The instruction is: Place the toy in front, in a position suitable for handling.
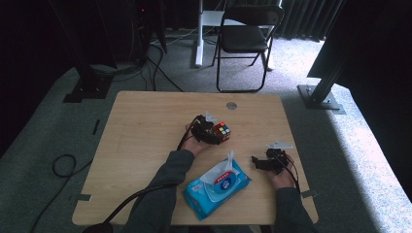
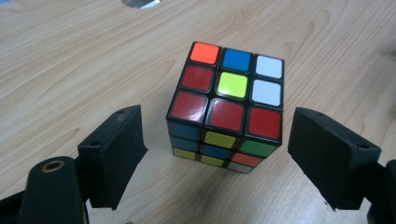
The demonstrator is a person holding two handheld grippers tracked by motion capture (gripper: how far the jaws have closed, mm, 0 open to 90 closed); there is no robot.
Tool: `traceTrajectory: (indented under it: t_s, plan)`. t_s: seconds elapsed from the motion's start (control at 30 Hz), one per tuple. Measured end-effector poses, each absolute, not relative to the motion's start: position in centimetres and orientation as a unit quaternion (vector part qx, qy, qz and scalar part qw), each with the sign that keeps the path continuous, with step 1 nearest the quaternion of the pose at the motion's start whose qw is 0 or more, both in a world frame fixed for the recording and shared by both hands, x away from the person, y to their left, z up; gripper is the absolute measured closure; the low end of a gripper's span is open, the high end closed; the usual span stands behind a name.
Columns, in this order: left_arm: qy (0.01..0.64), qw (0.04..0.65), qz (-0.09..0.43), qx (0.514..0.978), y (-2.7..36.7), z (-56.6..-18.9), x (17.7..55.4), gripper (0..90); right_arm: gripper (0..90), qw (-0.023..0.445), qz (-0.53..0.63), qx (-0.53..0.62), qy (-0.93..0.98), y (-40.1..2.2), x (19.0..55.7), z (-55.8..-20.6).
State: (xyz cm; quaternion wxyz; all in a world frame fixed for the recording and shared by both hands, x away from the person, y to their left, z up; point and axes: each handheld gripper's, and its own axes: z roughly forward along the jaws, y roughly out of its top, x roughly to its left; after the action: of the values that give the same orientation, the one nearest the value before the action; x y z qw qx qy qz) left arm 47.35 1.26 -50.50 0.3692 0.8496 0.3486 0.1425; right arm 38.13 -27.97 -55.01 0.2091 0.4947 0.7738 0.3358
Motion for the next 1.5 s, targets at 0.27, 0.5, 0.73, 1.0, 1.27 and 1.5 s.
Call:
traceTrajectory:
  t_s: [0.27,0.5,0.73,1.0,1.27,1.5]
  plan:
    - [0.353,0.357,0.135,0.854,0.9,-51.5,47.9,18.8,14.7,0.209,0.336,0.494,0.774,-28.0,38.1,-55.0]
    - [0.353,0.36,0.134,0.853,0.7,-51.9,48.1,18.7,14.7,0.209,0.336,0.494,0.774,-28.0,38.1,-55.0]
    - [0.348,0.36,0.141,0.854,0.4,-52.0,48.4,18.8,14.7,0.209,0.336,0.495,0.774,-28.0,38.1,-55.0]
    - [0.344,0.352,0.138,0.86,-0.1,-52.2,48.7,20.6,14.7,0.209,0.336,0.494,0.774,-28.0,38.1,-55.0]
    - [0.341,0.346,0.131,0.864,-0.2,-52.2,48.5,33.5,14.7,0.209,0.336,0.495,0.774,-28.0,38.1,-55.0]
    - [0.343,0.343,0.133,0.864,-0.1,-52.1,48.5,34.0,14.7,0.209,0.336,0.494,0.774,-28.0,38.1,-55.0]
